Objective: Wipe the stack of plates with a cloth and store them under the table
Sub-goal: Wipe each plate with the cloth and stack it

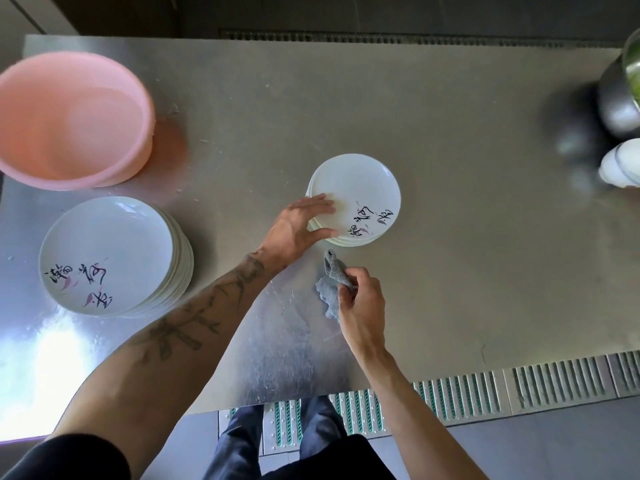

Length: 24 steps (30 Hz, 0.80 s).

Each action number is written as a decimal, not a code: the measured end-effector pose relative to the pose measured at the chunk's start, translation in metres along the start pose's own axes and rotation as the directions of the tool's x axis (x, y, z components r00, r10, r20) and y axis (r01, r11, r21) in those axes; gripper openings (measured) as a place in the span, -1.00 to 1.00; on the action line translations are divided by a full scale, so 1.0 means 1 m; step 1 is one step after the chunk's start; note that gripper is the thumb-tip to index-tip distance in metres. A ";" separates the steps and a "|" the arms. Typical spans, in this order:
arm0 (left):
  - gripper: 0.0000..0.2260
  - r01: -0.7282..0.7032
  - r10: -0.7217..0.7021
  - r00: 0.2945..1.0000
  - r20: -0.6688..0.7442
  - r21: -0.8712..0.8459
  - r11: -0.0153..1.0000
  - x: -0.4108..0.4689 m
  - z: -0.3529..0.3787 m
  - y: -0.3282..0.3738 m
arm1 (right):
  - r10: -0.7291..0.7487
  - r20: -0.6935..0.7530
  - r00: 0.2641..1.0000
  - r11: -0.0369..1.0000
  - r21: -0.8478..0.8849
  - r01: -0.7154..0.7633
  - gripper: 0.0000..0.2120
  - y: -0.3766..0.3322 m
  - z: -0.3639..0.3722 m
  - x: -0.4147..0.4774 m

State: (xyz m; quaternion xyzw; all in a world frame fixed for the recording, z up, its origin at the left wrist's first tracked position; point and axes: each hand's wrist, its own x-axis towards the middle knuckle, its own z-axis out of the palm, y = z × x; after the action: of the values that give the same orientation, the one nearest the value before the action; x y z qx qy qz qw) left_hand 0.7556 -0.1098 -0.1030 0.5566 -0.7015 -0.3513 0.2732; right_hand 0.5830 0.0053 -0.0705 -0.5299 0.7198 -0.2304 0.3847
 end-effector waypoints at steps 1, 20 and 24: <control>-0.56 0.037 -0.038 0.999 -0.034 -0.030 0.999 -0.004 -0.002 0.005 | 0.002 0.001 1.000 1.000 0.005 -0.002 -0.78 -0.002 0.000 0.000; -0.53 0.706 -0.418 0.668 -0.615 0.347 0.617 -0.223 -0.212 -0.064 | -0.090 0.094 0.992 0.995 -0.038 0.093 -0.81 -0.048 0.026 -0.020; -0.57 0.731 -0.534 0.629 -0.565 0.197 0.653 -0.229 -0.214 -0.072 | -0.103 0.108 0.989 0.993 -0.053 0.110 -0.80 -0.054 0.031 -0.028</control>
State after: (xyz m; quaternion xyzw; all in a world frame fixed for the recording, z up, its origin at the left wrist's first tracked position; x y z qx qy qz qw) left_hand 1.0163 0.0629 -0.0296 0.8813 -0.4244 -0.1292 0.1627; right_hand 0.6431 0.0161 -0.0404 -0.5901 0.6759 -0.2011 0.3931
